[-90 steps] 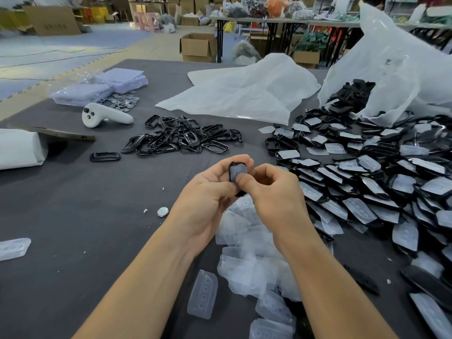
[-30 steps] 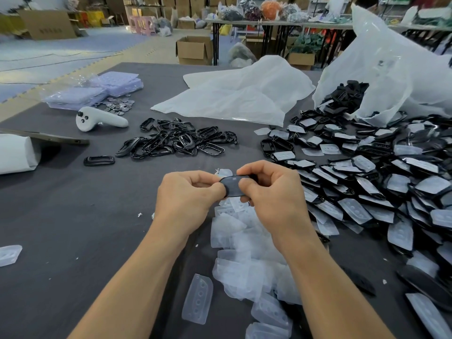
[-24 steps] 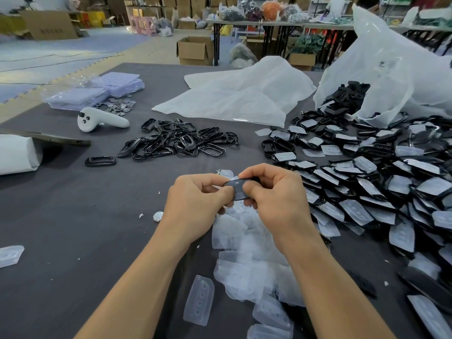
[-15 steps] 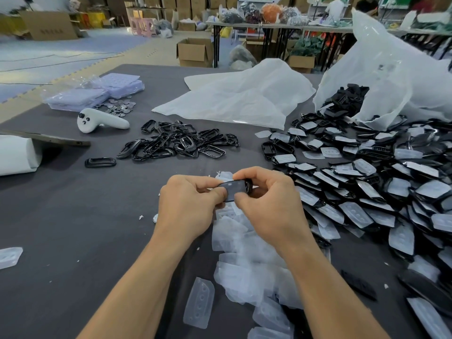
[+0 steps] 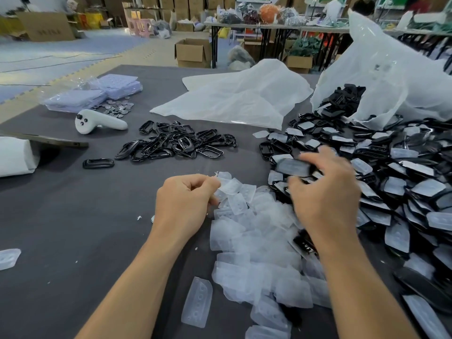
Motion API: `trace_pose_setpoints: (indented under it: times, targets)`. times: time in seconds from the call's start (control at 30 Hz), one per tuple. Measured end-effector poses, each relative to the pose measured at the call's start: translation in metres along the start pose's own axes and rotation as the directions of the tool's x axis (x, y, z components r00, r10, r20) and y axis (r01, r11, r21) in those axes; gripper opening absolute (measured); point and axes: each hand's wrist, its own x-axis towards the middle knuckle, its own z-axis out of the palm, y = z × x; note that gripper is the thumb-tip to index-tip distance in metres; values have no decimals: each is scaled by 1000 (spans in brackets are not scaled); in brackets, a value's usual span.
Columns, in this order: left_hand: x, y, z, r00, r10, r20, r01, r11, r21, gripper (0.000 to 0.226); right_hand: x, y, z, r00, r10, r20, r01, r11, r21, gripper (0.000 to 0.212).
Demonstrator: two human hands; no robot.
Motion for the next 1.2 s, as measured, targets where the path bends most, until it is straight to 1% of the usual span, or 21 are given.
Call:
trace_pose_setpoints:
  times: [0.03,0.1,0.13,0.2,0.27,0.33,0.4,0.43,0.47,0.5,0.57,0.67,0.7,0.73,0.77,0.87,0.93,0.97,1.03,1.1,1.2]
  targets:
    - [0,-1,0,999,15,-35,-12,998,69,14,3,3,-6,997,49,-58,-53,996,-65,60]
    - [1,-4,0,995,46,-86,-28,981,194,16,3,2,-9,991,98,-92,-107,988,-109,72]
    - [3,-6,1,994,59,-95,-34,968,248,15,0,-1,-7,994,79,-76,-87,991,-106,72]
    - [4,-10,4,991,115,-72,-82,931,357,14,-10,-9,4,1000,-22,19,23,996,-82,64]
    - [6,-14,8,975,221,33,-212,870,445,30,-20,-17,19,979,-115,168,122,992,-32,55]
    - [7,-16,11,933,302,196,-359,820,445,47,-30,-23,33,929,-169,328,178,984,3,52]
    - [8,-17,14,878,317,358,-466,739,487,47,-37,-26,45,879,-224,422,235,972,26,51]
    - [8,-18,15,868,305,391,-483,703,523,41,-40,-26,50,861,-251,443,264,964,34,51]
    - [9,-19,15,877,308,369,-472,696,541,35,-42,-27,55,844,-272,462,291,956,31,51]
    - [9,-18,15,893,325,311,-448,714,538,30,-43,-27,58,827,-285,485,319,948,12,50]
    - [8,-17,15,926,330,182,-377,791,483,27,-42,-27,60,805,-287,519,359,932,-43,47]
    - [12,-11,17,965,257,-50,-226,916,331,28,-40,-26,58,836,-261,482,327,943,-57,43]
    - [19,-10,18,955,266,-129,-215,925,313,27,-39,-26,57,849,-256,462,314,948,-52,41]
    - [30,-9,19,939,294,-179,-219,912,347,30,-40,-25,57,854,-255,453,309,950,-48,39]
    - [42,-9,19,933,312,-182,-213,882,419,38,-41,-25,58,854,-258,452,310,950,-43,37]
    - [82,-11,17,964,262,-47,-169,738,654,74,-45,-21,61,850,-259,458,304,952,-26,34]
    - [106,-14,18,973,231,16,-170,666,726,81,-45,-17,63,854,-248,458,285,958,-13,34]
    - [115,-16,19,977,211,25,-159,650,743,76,-44,-16,64,855,-246,457,280,960,-8,33]
    - [127,-19,20,980,200,9,-134,622,772,55,-43,-14,64,857,-252,450,282,960,2,31]
    - [131,-22,18,960,267,-82,-103,613,784,38,-41,-13,65,859,-253,445,276,961,13,31]
    - [121,-21,15,924,317,-213,-66,682,729,32,-39,-14,66,856,-234,460,259,966,9,34]
